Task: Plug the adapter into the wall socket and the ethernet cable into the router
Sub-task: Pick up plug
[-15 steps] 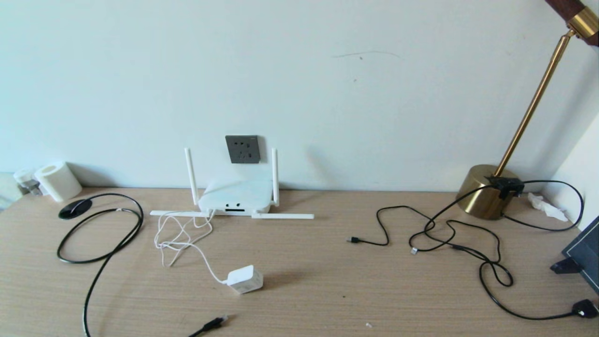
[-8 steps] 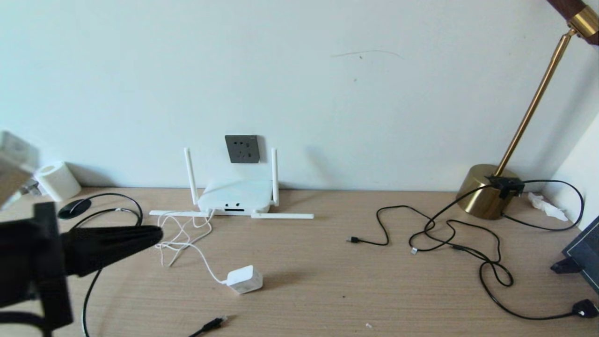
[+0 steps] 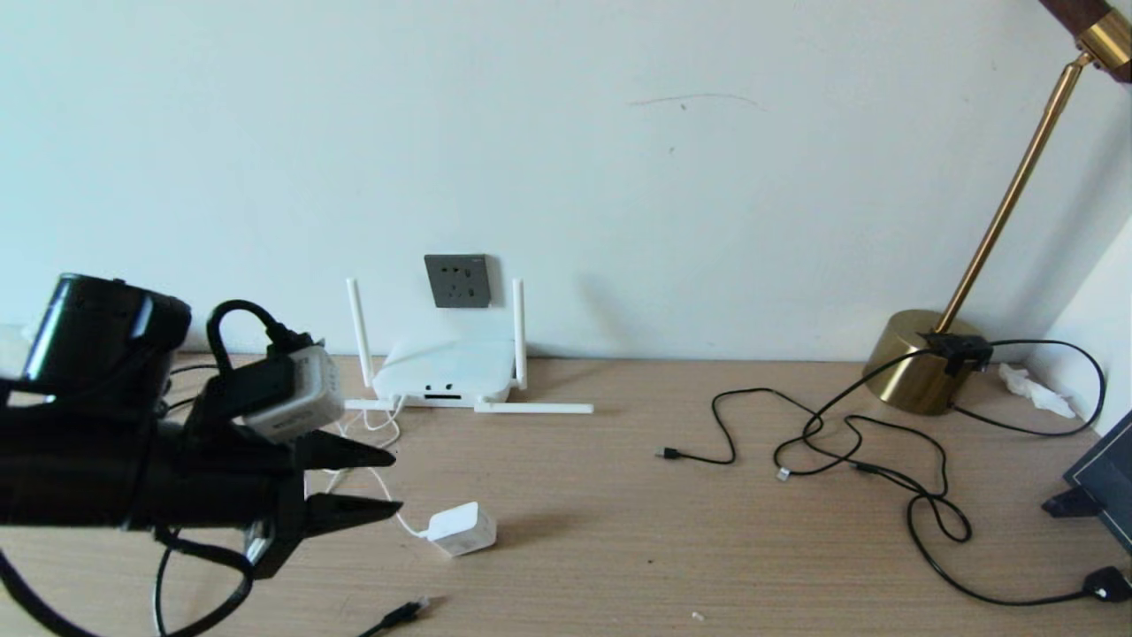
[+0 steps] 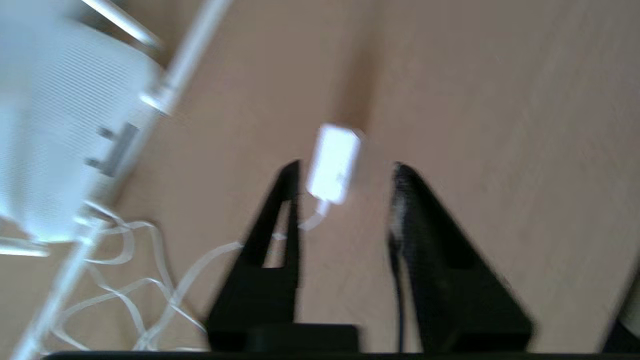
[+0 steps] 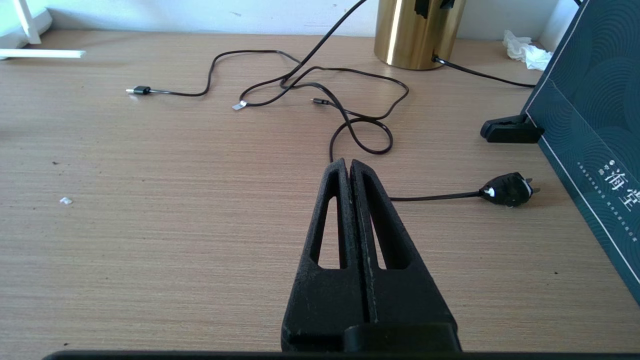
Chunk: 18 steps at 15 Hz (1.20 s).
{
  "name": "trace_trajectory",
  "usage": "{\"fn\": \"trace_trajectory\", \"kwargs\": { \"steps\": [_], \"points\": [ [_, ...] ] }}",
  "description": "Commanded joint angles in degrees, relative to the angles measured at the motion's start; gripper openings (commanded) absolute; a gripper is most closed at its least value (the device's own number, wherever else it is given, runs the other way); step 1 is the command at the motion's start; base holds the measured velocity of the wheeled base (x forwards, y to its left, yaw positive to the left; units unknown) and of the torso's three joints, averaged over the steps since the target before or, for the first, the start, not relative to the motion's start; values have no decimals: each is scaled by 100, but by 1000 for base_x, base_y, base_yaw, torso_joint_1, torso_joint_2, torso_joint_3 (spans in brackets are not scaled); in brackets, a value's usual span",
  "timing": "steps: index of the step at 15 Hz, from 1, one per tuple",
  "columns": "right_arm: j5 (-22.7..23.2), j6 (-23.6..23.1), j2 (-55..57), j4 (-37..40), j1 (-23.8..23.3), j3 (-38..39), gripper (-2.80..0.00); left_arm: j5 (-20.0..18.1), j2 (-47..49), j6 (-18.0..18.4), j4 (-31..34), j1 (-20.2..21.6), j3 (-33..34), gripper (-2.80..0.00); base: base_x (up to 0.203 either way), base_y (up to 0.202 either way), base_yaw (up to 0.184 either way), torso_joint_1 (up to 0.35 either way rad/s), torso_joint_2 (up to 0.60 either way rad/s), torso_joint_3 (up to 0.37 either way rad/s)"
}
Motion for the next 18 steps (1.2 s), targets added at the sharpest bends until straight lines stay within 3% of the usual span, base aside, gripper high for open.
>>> {"fn": "trace_trajectory", "kwargs": {
  "steps": [1, 3, 6, 9, 11, 14, 18],
  "points": [
    [-1, 1, 9, -2, 0, 0, -280, -17, 168, 50, 235, -10, -135, 0, 0, 0, 0, 0, 0, 0],
    [-1, 1, 9, -2, 1, 0, -280, -17, 672, 224, 342, -14, -358, 0, 0, 0, 0, 0, 0, 0],
    [-1, 1, 9, -2, 1, 0, -280, 60, 1543, 1143, 470, 1, -990, 0, 0, 0, 0, 0, 0, 0],
    [-1, 1, 9, -2, 1, 0, -280, 406, 2053, 1930, 1516, -39, -2064, 0, 0, 0, 0, 0, 0, 0],
    [-1, 1, 9, 6, 1, 0, -280, 691, 2403, 2245, 2122, -181, -2716, 0, 0, 0, 0, 0, 0, 0],
    [-1, 1, 9, -2, 1, 0, -280, 773, 2762, 2184, 2766, -447, -3093, 0, 0, 0, 0, 0, 0, 0],
    [-1, 1, 9, -2, 1, 0, -280, 774, 3269, 1991, 2864, -562, -3412, 0, 0, 0, 0, 0, 0, 0]
  ]
}}
